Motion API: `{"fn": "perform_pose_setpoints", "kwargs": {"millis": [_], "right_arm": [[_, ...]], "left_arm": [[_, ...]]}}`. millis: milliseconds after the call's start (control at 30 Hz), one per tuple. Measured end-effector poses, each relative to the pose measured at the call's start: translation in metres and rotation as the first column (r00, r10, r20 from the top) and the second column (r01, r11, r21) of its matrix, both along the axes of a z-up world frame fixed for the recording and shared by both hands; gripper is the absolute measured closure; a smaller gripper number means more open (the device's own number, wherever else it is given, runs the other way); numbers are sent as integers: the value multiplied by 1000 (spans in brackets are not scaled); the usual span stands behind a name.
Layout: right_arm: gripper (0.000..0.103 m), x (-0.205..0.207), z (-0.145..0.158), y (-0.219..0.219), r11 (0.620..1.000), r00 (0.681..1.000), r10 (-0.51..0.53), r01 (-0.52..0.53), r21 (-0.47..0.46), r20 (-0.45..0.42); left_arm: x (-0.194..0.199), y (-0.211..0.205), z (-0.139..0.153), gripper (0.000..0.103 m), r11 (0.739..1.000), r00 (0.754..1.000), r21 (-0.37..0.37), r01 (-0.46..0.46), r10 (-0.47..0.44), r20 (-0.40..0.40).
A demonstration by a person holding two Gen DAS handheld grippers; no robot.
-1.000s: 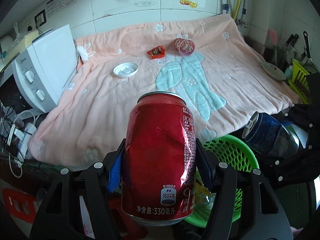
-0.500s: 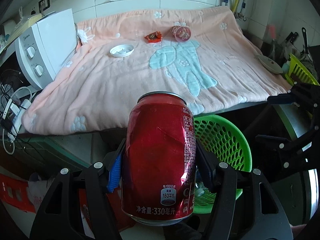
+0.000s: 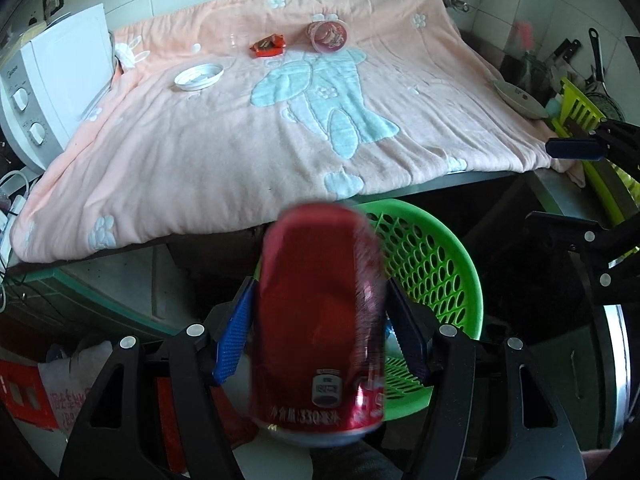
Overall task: Collect trash
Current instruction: 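Open the right tool over the basket while the left tool drops the Coke can, then grasp the red printed paper cup with the right tool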
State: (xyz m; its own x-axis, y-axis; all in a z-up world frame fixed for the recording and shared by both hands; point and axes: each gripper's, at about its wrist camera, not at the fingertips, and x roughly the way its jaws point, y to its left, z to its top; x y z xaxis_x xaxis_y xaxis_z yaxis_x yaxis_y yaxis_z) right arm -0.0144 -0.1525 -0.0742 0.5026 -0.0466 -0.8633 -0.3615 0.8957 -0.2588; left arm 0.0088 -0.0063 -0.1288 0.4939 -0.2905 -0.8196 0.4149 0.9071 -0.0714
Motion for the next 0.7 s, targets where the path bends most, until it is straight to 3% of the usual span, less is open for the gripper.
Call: {"fn": "perform_pose_setpoints", "kwargs": {"millis": [333, 700], "right_arm": [[27, 6, 4, -5, 1000, 1000, -27, 27, -3, 12], [24, 31, 5, -3, 999, 999, -33, 33, -1, 15]], "left_arm": [[5, -9, 7, 27, 1000, 1000, -7, 22, -22, 16], [26, 3, 18, 23, 1000, 999, 4, -7, 7, 48]]}}
